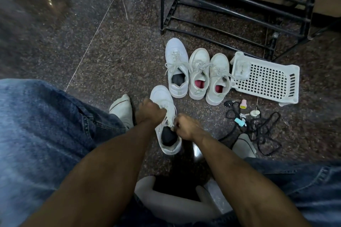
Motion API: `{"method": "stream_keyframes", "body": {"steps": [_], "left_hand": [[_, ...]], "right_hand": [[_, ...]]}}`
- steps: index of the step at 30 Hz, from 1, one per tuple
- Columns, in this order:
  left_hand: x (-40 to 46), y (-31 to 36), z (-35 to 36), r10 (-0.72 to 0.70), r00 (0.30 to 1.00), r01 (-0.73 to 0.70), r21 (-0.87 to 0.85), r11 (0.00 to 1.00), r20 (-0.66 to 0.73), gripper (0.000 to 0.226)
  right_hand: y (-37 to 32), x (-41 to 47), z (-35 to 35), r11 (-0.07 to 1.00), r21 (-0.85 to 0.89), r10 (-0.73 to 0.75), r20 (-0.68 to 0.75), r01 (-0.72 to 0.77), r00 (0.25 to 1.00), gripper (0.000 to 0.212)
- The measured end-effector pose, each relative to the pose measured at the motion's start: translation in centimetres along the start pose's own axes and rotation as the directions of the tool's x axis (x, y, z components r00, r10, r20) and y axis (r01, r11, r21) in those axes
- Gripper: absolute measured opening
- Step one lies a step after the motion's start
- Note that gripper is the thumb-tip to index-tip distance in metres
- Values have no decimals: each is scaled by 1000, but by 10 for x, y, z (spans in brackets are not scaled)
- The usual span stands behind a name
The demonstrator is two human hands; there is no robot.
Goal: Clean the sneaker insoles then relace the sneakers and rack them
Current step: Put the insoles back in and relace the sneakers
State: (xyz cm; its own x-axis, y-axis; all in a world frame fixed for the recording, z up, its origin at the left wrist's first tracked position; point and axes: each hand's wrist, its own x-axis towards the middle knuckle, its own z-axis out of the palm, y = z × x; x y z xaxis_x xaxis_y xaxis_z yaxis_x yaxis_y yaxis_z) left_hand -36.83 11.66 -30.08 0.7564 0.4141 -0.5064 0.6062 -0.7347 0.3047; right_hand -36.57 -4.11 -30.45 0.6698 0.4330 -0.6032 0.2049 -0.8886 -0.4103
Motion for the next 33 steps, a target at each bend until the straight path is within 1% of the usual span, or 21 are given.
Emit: {"method": "stream_keyframes", "body": {"steps": [1, 3, 6, 8, 9, 10, 12, 13, 15, 17, 19, 20, 22, 23, 24, 25, 27, 29, 30, 32, 33], "left_hand": [[5, 1, -7, 67, 997, -65, 50, 997, -28, 48], [8, 3, -23, 132, 991, -131, 57, 990, -17, 41], [7, 2, -42, 125, 988, -125, -2, 992, 93, 33], [3, 3, -50, 98, 991, -92, -63, 994, 94, 27], [2, 5, -53, 68, 994, -55, -152, 987, 82, 25], [0, 9, -55, 42, 995, -13, -288, 957, 96, 25], [-2, 19, -60, 36, 979, 80, -542, 836, 200, 30], [-4, 26, -65, 59, 965, 114, -613, 782, 255, 26], [-9, 40, -75, 137, 928, 139, -665, 734, 346, 11], [-14, 51, -82, 219, 881, 129, -656, 744, 420, 12], [-19, 63, -83, 274, 819, 114, -611, 783, 504, 17], [-22, 69, -83, 293, 785, 105, -584, 805, 545, 19], [-29, 80, -85, 309, 739, 83, -537, 840, 598, 23], [-31, 85, -86, 307, 734, 65, -512, 857, 606, 25], [-32, 90, -88, 306, 738, 29, -481, 876, 601, 27], [-33, 95, -90, 313, 747, -26, -445, 895, 586, 29], [-34, 105, -96, 351, 751, -163, -358, 919, 559, 31], [-37, 115, -104, 385, 724, -279, -268, 922, 572, 30], [-39, 120, -109, 398, 706, -325, -230, 917, 587, 28], [-42, 128, -116, 413, 671, -383, -190, 904, 616, 26], [-43, 131, -118, 419, 657, -393, -190, 900, 626, 25]], "right_hand": [[2, -1, -5, 998, 69, 10, 46, -14, 999, 7], [6, -2, -18, 982, 185, 20, 143, -47, 990, 11], [13, -8, -39, 963, 250, 42, 232, -102, 972, 9], [18, -13, -52, 967, 228, 52, 272, -117, 961, 11], [20, -14, -58, 972, 206, 54, 285, -117, 957, 11], [21, -17, -64, 975, 191, 51, 295, -111, 954, 10], [21, -24, -78, 976, 195, 33, 310, -98, 950, 9], [20, -26, -84, 970, 227, 19, 305, -92, 952, 10], [18, -29, -99, 928, 364, -15, 243, -77, 970, 14], [12, -30, -115, 836, 549, -55, 123, -22, 991, 20], [5, -29, -128, 689, 723, -81, 10, 49, 997, 23], [3, -28, -132, 618, 783, -74, -31, 71, 997, 23], [0, -24, -133, 497, 863, -15, -97, 92, 995, 27], [0, -21, -131, 456, 886, 45, -120, 87, 992, 31], [0, -20, -127, 436, 898, 116, -129, 66, 985, 34], [1, -19, -124, 441, 897, 169, -117, 31, 979, 35], [2, -21, -116, 521, 850, 188, -31, -73, 982, 35], [0, -24, -108, 600, 779, 152, 112, -182, 982, 33], [-1, -24, -105, 610, 758, 138, 185, -231, 973, 30], [-4, -24, -101, 627, 715, 109, 313, -310, 943, 29], [-5, -24, -102, 654, 676, 107, 360, -338, 927, 36]]}}
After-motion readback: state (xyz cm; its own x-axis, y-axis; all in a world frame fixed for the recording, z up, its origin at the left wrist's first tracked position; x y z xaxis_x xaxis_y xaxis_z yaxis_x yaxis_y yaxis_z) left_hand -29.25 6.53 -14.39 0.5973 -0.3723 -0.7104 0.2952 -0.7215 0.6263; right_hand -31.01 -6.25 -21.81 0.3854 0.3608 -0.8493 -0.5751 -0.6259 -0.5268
